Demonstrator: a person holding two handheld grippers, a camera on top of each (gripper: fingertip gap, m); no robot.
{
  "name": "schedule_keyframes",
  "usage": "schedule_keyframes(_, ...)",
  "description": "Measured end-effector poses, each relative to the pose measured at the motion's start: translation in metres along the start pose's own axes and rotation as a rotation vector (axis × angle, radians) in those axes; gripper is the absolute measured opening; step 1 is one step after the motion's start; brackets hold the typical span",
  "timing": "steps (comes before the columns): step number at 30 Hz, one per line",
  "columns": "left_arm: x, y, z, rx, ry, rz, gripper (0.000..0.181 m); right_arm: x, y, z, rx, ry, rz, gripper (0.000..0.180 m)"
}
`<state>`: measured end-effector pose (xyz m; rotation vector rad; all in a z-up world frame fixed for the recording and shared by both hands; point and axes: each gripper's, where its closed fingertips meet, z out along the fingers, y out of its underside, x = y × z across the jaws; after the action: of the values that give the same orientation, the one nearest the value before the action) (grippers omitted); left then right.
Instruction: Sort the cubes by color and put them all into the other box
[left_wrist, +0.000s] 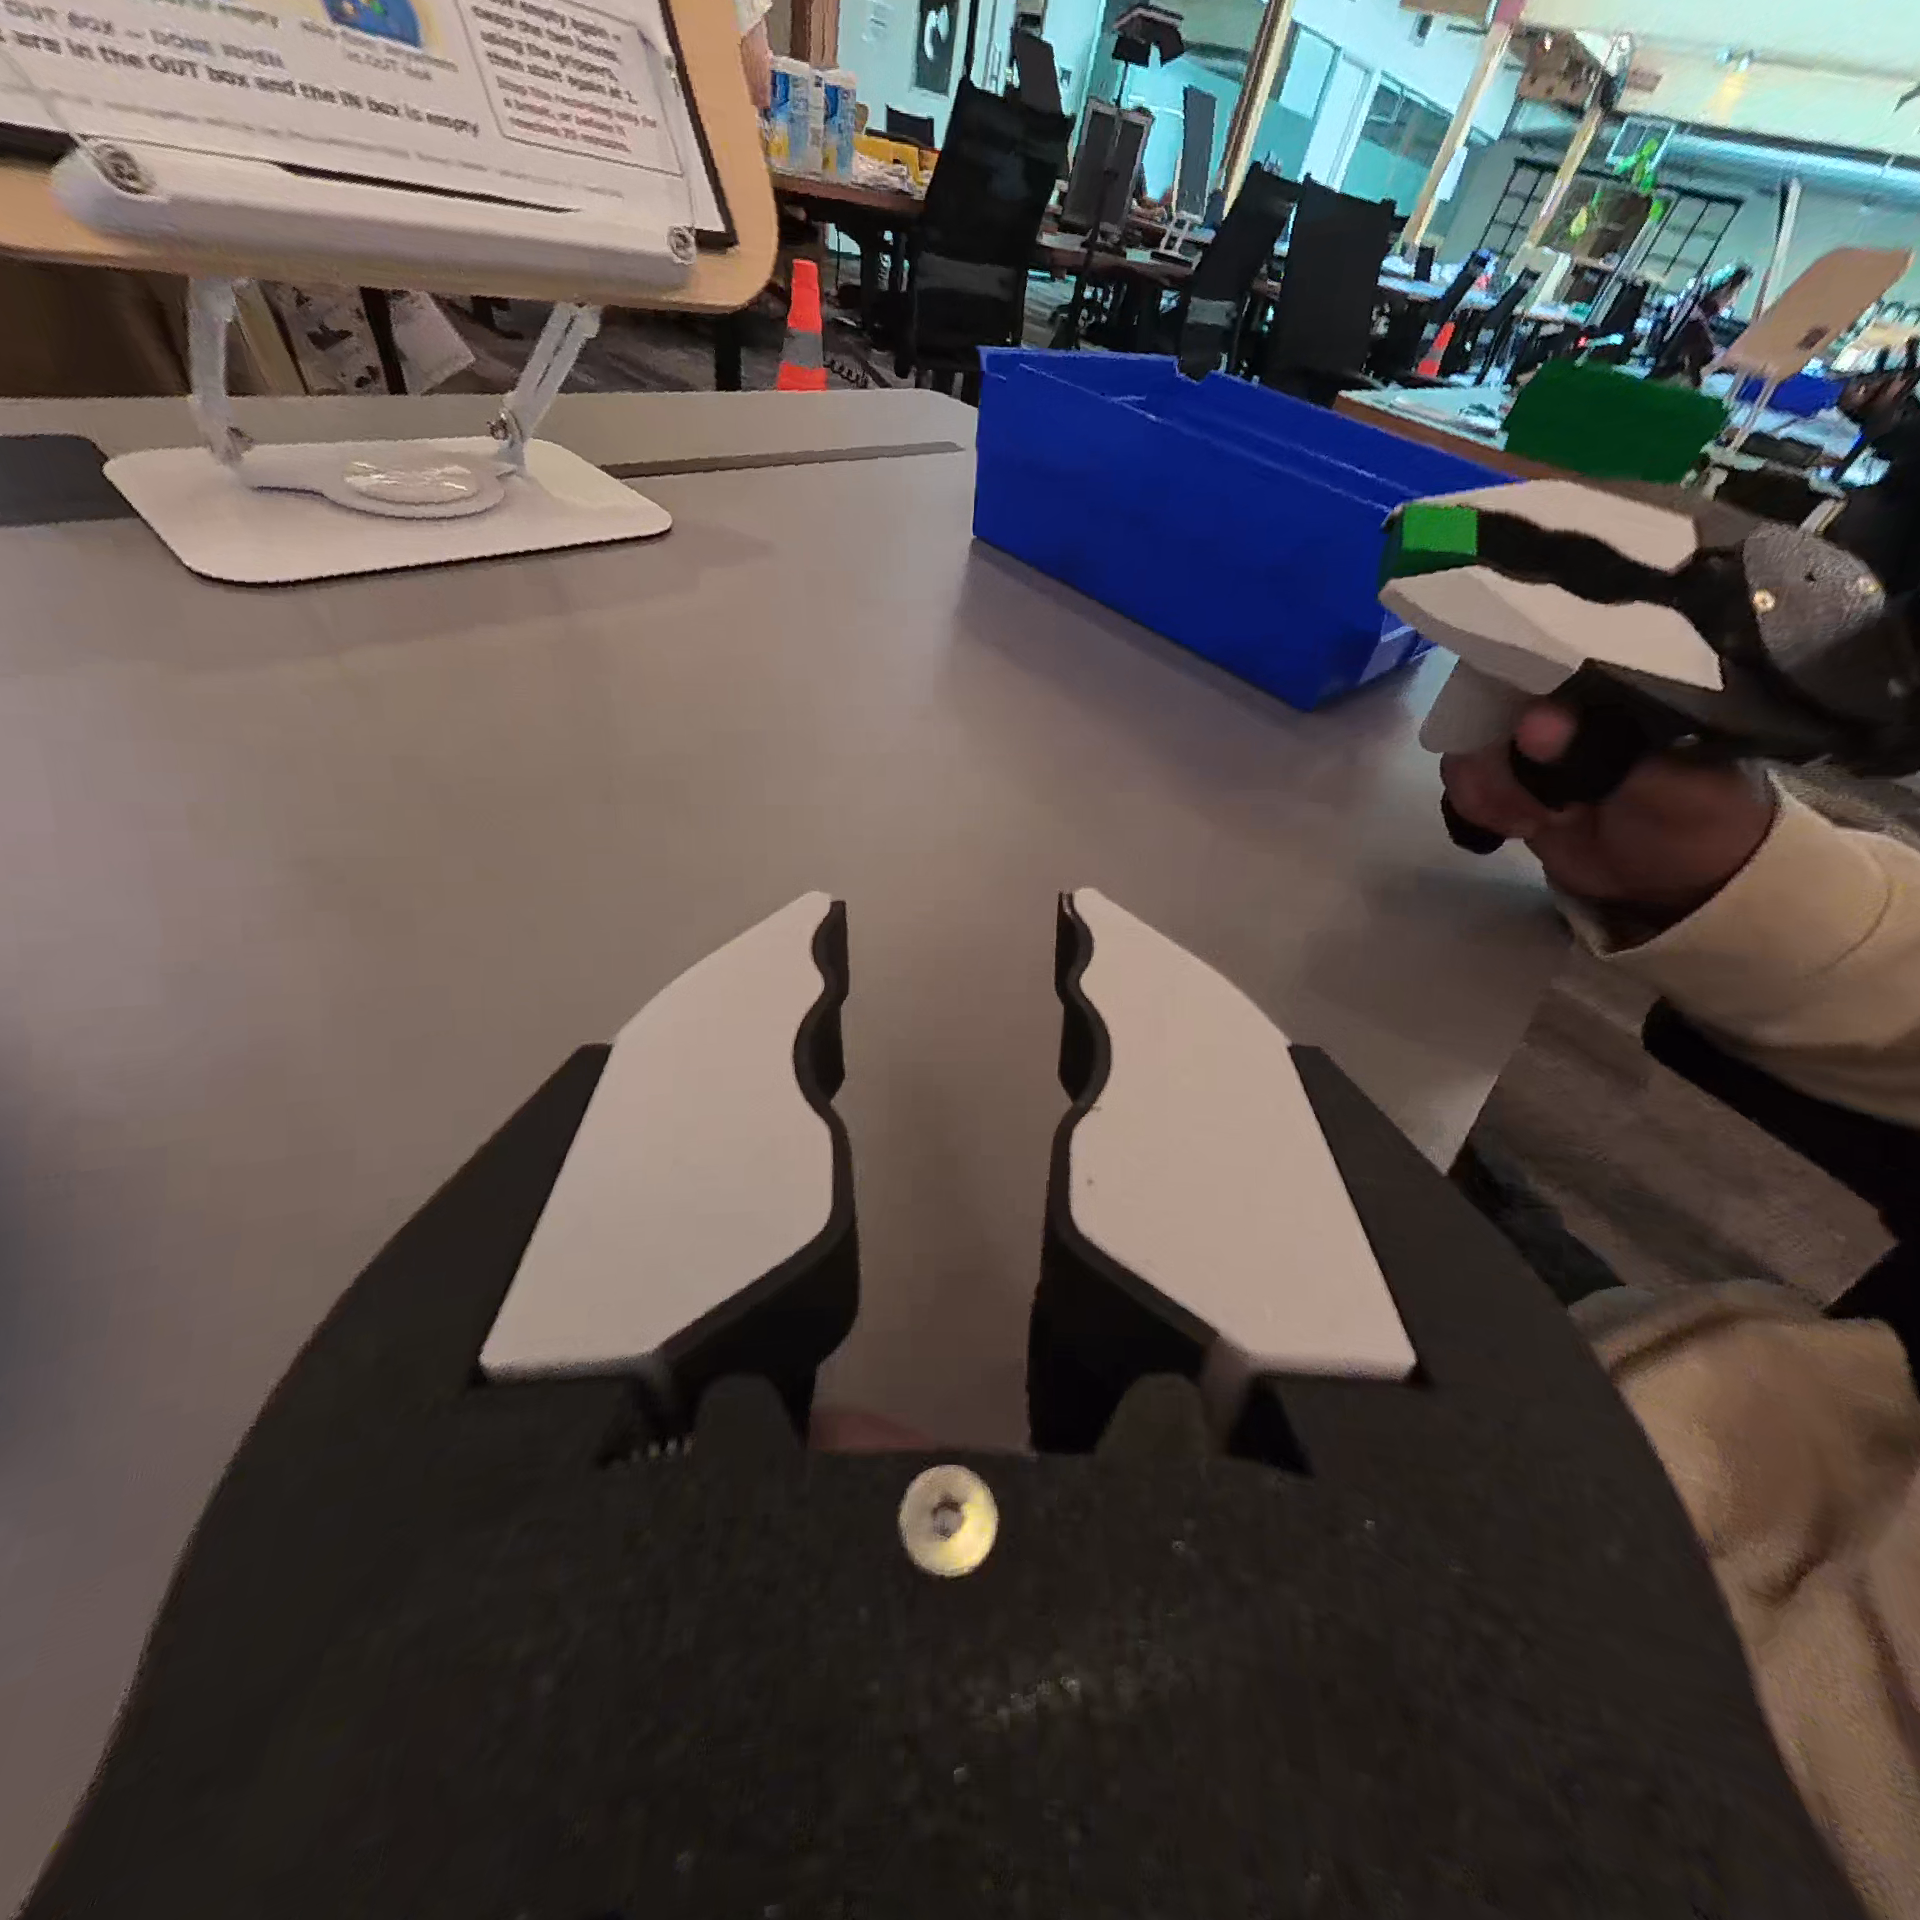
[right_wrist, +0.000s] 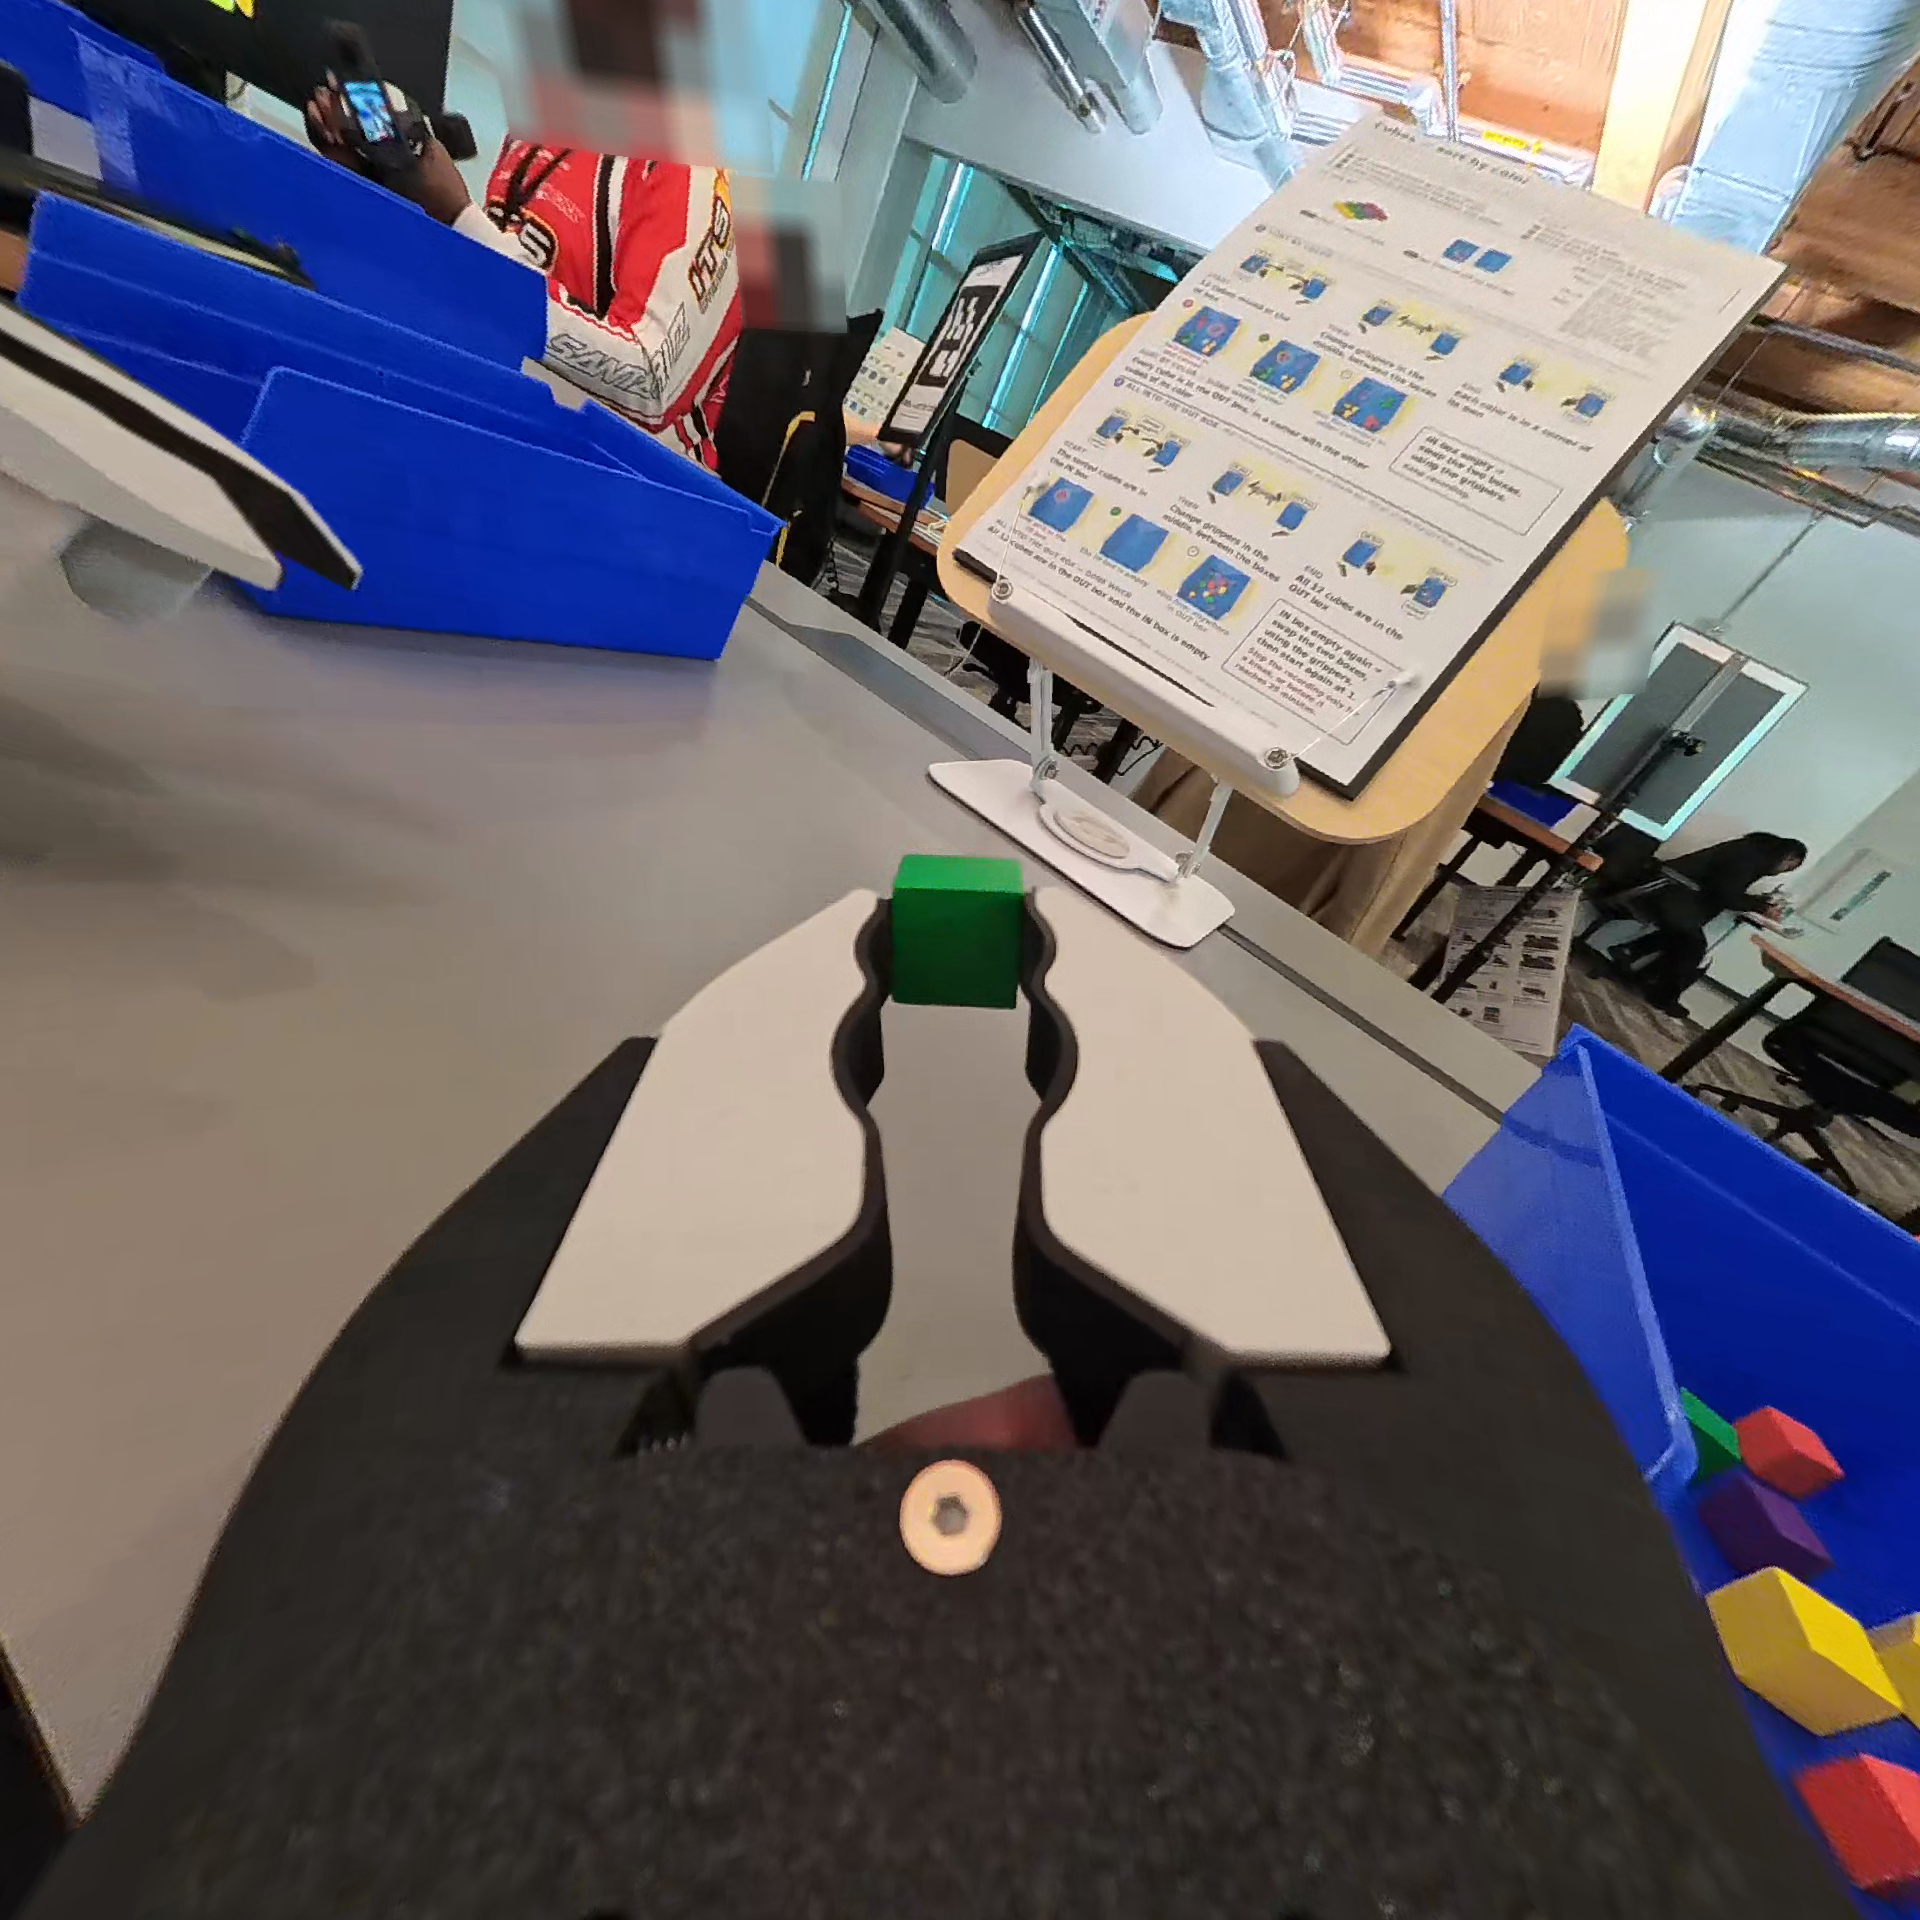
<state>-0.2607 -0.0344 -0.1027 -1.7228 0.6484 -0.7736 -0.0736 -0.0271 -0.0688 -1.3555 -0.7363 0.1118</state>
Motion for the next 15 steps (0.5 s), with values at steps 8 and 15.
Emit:
schedule_keyframes(8,0.006,0.008,0.008,-0.061,0.064,-0.012,0.039,0.131,-0.040,-0.050,0.112,0.377,0.036,0.023)
schedule_keyframes(15,0.006,0.012,0.011,-0.094,0.069,-0.023,0.037,0.208,0.150,-0.021,-0.871,-0.060,0.256,0.023)
